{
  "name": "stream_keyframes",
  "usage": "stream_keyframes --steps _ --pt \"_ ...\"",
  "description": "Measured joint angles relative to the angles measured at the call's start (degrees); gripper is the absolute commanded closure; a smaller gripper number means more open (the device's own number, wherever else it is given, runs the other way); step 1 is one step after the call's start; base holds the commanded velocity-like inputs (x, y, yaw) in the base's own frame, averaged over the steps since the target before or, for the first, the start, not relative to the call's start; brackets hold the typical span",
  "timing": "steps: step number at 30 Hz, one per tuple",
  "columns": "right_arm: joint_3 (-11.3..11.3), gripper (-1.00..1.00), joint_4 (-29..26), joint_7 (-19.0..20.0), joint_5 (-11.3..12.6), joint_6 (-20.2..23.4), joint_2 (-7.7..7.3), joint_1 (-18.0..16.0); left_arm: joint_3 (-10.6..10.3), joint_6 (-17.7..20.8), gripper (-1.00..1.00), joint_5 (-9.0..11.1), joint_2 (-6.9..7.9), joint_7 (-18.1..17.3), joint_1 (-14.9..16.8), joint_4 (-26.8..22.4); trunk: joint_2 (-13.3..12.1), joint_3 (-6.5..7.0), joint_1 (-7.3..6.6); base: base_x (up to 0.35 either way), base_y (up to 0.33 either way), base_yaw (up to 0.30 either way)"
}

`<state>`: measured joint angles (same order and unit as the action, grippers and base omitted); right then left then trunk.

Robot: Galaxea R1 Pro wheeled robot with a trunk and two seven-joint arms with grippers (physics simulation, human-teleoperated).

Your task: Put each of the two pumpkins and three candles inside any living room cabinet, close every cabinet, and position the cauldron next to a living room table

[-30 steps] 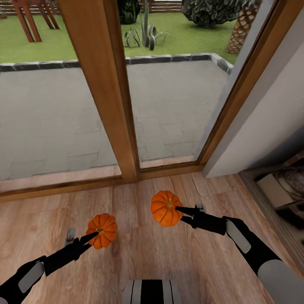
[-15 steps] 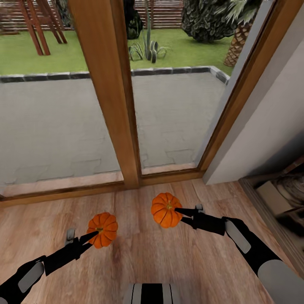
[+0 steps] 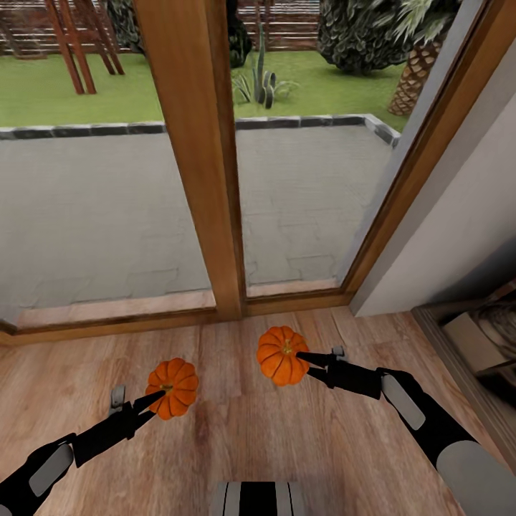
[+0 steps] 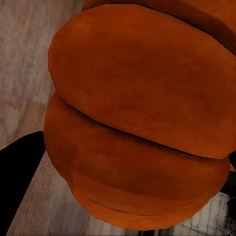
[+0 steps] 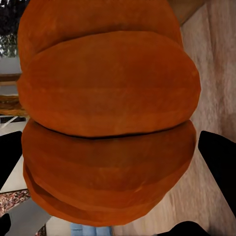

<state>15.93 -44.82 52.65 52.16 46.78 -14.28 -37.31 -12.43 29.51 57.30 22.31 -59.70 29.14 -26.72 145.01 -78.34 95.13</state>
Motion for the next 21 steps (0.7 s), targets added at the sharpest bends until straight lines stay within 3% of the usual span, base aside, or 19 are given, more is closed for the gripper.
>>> stream_keyframes --steps 8,21 --pt "-0.05 1.00 0.16 0.03 0.12 -0.07 -0.23 -0.01 0.00 0.01 1.00 -0.03 0.05 -0.01 -0.01 -0.01 0.00 0.00 0.00 0.000 0.000 0.034" --pt "-0.05 1.00 0.08 -3.52 0.19 -0.08 0.44 -0.02 0.09 -0.03 1.00 0.16 0.61 -0.16 -0.02 0.21 -0.02 0.44 -0.05 0.000 0.000 0.271"
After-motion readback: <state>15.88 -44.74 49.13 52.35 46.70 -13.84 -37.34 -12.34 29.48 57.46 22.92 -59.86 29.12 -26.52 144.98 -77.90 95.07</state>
